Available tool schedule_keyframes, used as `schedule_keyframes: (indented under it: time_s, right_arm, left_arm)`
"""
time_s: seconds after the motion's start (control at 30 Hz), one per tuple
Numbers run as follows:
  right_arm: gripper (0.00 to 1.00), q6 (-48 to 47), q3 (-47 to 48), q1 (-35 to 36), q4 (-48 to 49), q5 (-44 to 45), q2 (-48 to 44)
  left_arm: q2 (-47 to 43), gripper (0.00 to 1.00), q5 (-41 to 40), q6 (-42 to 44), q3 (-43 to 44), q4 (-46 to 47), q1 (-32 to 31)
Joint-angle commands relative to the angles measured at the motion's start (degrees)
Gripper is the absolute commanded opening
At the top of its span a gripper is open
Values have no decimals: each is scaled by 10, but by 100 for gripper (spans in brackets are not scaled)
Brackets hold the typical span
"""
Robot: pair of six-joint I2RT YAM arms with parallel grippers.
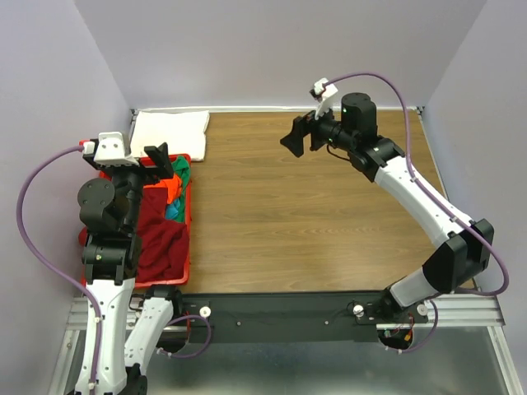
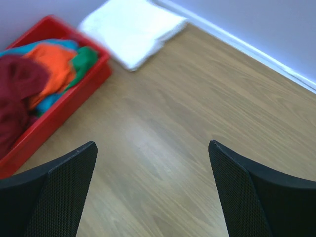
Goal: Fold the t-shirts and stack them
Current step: Grab the tshirt from the pile
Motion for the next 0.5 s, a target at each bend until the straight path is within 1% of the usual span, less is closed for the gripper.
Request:
schedule_keyframes:
  time_s: [0.0,0.07,0.1,0.13,0.17,0.2,0.27,0.3,0.37,0.4,0.43,0.47]
  right_arm:
    - [100,-67,4,1,6,-288,31]
    - [100,-129,15,14,-8,-412,59]
    - [100,-144,22,26,-16,-464,69]
    - [100,-156,28,43,-30,-460,77]
    - [100,-198,56,62,-47,-446,100]
    - [100,-218,76,109,-93,-391,113]
    - [100,-238,109,160,-109,-312,145]
    - [100,-248,135,205,-114,-253,176]
    - [100,-248,166,240,-112,-207,209]
    - [100,-239,202,268,-112,-168,248]
    - [100,-233,220,279,-110,-150,267]
    - [100,-215,237,296,-106,-133,309]
  left_arm:
    - [-7,98,11,1,3,5,-3]
    - [-9,98,9,0,5,4,-3]
    - [-11,98,7,0,7,1,-3]
    - [-12,98,5,0,7,-1,-3]
    - [-17,98,-1,0,10,-1,-3]
    - [-20,98,-4,-1,11,-1,-2]
    - [-25,98,-7,-5,14,-1,-3]
    - [-26,98,-14,-7,15,-2,-3]
    - [-26,98,-20,-9,21,-5,-3]
    - [-27,98,-28,-13,23,-7,-3]
    - [-29,98,-33,-15,27,-12,-3]
    - [-33,98,-44,-17,27,-13,-3]
